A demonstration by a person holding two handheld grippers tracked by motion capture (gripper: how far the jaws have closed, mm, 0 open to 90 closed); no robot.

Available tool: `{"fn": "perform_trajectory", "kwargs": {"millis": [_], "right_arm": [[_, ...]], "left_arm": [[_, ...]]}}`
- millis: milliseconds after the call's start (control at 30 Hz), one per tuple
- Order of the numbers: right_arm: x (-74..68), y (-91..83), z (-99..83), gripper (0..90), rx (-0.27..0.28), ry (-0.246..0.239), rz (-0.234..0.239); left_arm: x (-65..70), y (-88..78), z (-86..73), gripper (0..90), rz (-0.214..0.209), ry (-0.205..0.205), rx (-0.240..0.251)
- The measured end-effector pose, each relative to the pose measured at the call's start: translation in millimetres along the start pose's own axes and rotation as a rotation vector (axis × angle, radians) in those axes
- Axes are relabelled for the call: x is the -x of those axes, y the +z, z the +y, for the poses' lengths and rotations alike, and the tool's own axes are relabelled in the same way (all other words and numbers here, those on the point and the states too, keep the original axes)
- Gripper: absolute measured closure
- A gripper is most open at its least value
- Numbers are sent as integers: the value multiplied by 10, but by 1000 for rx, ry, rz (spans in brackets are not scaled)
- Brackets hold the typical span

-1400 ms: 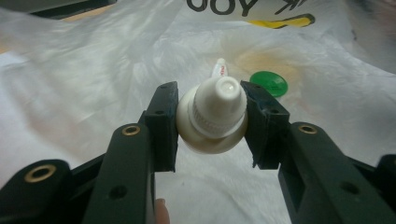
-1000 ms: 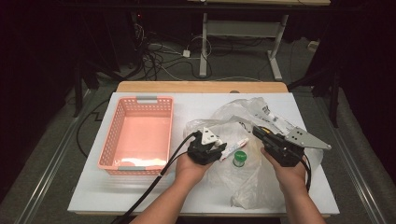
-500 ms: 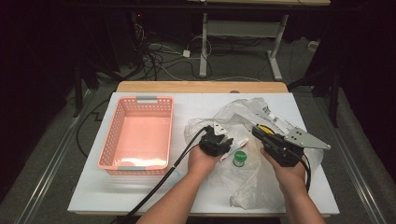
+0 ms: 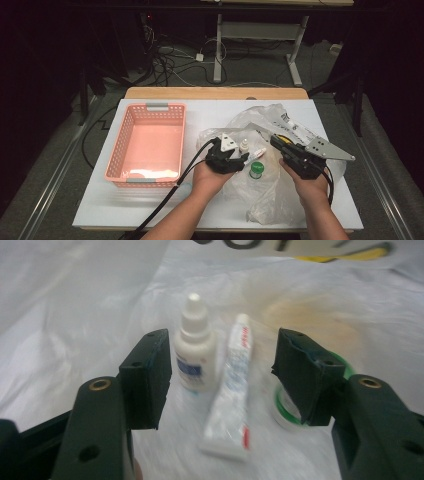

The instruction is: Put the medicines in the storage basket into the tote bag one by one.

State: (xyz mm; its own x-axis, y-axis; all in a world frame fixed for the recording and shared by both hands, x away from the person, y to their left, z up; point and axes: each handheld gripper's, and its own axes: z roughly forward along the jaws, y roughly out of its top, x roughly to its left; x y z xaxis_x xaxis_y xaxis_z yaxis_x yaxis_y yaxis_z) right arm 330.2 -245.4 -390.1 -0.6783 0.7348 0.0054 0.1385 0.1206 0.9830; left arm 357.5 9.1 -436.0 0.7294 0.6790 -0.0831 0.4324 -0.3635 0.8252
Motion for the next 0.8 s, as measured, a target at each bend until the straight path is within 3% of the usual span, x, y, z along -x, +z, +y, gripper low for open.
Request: {"fn": "perform_trajectory", "kwargs": {"millis": [100,167,333,467,600,733,800], "right_arm": [[-9,-3,4,900,2,3,-2],[-15,-1,5,900,-1,-1,-1],[-23,4,0,900,-10,-6,0],[-9,-48,18,900,-1,-6,-15],[23,-136,29,900,11,3,-37],[85,-240,37,900,28,10,-57],[102,-280,34,900,30,13,-64]], "left_arm": [[64,-244,-177,420,-22,14,-4],[84,-382,-368,437,-23,-5,-24],[128,-511,-732,405,0,3,-104],[99,-530,-814,345,41,-11,-100],[81,-465,-815,268,52,-43,-109],[46,-369,-803,156,76,-90,-150],[9,-319,-795,150,72,-125,-164]]}}
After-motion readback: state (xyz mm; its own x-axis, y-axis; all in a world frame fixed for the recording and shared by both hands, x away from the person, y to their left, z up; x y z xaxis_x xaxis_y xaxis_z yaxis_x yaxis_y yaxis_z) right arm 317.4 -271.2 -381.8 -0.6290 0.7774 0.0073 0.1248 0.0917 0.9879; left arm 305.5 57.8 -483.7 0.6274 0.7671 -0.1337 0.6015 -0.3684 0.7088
